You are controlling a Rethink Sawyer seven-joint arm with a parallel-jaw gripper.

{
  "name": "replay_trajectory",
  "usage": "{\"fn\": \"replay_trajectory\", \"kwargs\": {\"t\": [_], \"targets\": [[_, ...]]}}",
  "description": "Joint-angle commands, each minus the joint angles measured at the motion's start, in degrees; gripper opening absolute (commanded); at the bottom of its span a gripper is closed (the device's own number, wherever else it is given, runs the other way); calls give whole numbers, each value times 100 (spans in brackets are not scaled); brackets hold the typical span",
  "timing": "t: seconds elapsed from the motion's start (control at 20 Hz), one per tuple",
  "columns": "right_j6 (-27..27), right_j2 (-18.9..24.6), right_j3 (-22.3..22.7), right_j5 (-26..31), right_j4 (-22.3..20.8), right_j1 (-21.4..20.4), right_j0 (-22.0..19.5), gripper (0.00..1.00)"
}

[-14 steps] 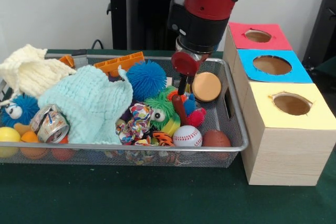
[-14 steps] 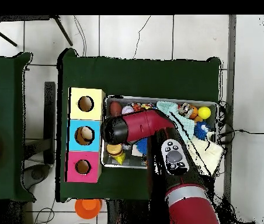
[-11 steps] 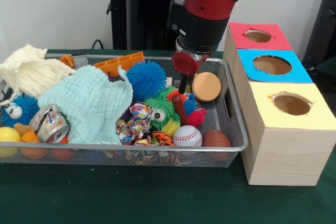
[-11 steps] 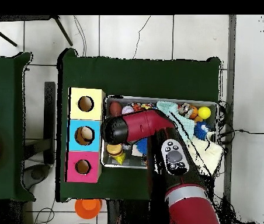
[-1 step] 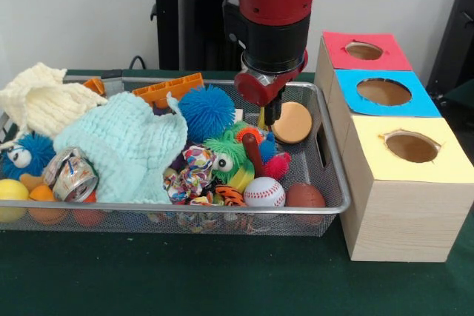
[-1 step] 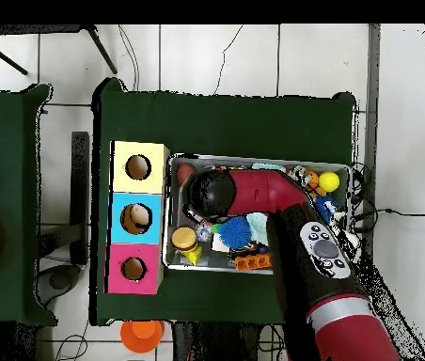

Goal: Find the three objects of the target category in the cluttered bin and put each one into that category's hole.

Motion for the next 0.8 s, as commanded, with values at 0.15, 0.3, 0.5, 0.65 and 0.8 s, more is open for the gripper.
{"fn": "replay_trajectory", "kwargs": {"t": [0.15,0.3,0.5,0.65,0.8], "targets": [[-333,763,-114,48,43,123,-295,0],[-354,879,123,-247,-41,-20,-507,0],[-307,1026,252,-568,-166,-144,-679,0],[-274,1057,345,-630,-281,-245,-721,0],[-249,1062,340,-679,-368,-234,-738,0]]}}
